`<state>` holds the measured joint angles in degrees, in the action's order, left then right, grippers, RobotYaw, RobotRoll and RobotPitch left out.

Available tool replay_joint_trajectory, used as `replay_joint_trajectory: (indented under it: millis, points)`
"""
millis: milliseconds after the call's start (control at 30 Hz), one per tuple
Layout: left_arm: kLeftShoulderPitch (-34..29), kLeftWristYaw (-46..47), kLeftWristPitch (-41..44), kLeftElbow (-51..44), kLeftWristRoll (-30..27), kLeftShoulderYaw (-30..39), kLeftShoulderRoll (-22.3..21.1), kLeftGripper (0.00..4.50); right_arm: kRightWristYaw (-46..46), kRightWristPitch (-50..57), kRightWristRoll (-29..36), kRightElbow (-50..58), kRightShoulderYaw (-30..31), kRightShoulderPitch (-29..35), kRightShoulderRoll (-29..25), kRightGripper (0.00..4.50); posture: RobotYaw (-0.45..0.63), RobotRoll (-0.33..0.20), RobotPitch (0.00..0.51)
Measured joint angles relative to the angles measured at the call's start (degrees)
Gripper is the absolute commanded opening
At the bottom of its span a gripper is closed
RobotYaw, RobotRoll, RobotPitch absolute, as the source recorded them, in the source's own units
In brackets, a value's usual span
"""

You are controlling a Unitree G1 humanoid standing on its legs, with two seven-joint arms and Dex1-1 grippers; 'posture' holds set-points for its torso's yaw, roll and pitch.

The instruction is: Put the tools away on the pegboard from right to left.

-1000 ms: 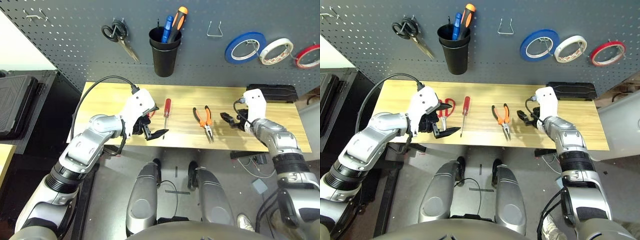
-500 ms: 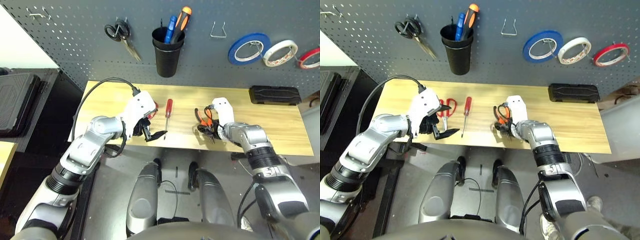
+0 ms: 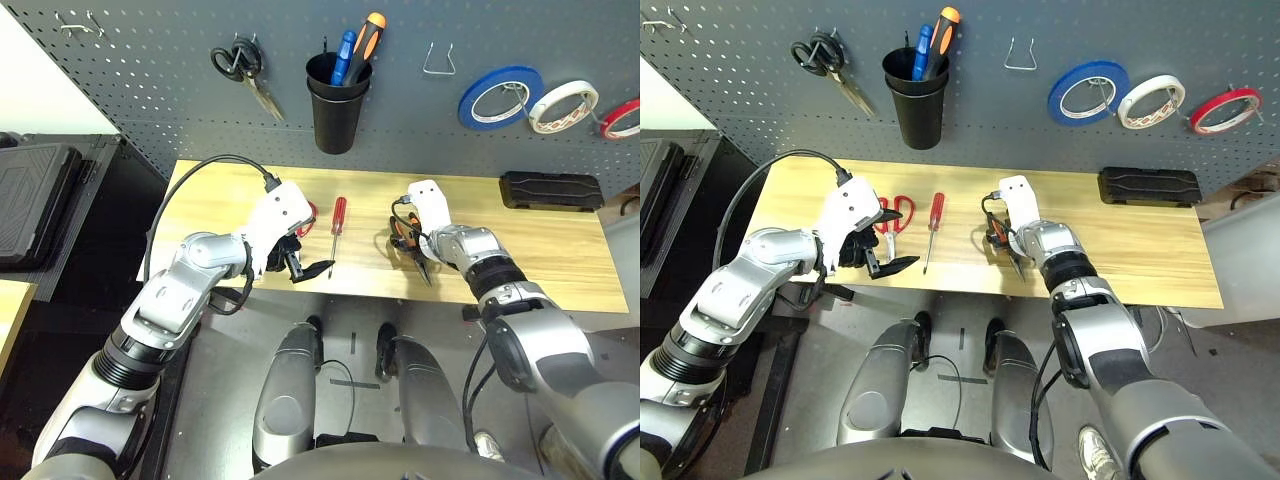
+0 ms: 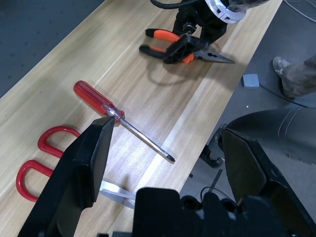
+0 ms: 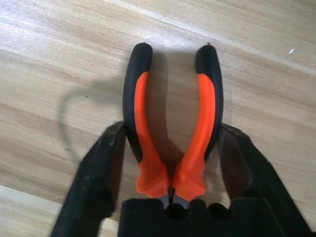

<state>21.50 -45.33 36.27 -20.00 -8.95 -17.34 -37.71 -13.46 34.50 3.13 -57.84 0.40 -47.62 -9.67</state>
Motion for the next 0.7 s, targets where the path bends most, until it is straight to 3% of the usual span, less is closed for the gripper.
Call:
replay_joint_trajectory:
  millis: [267,433,567,700]
  points:
    - [-0.68,0.21,0.12,-0.89,-0.06,0.53,0.25,4.5,-2.31,-2.28,-0.65,3.81,0.52,2.91,-1.13,3.04,0.29,0.0,0.305]
    - [-1.06,0.72,-0.87,-1.88,-2.37,4.6,2.76,4.5,-8.15,-2.89,-0.12,17.84,1.11,9.1,-4.69,3.04,0.28,0.0,0.3]
    - [-1.64,0.86,-3.31,-4.12,-6.63,9.52,5.59,4.5,-14.49,-1.64,2.95,34.4,0.39,14.36,-9.55,3.04,0.28,0.0,0.296]
    - [-1.62,1.15,-4.96,-6.66,-10.64,13.12,7.91,4.5,-19.17,-2.74,5.32,43.76,-0.06,18.95,-12.64,3.04,0.27,0.0,0.289]
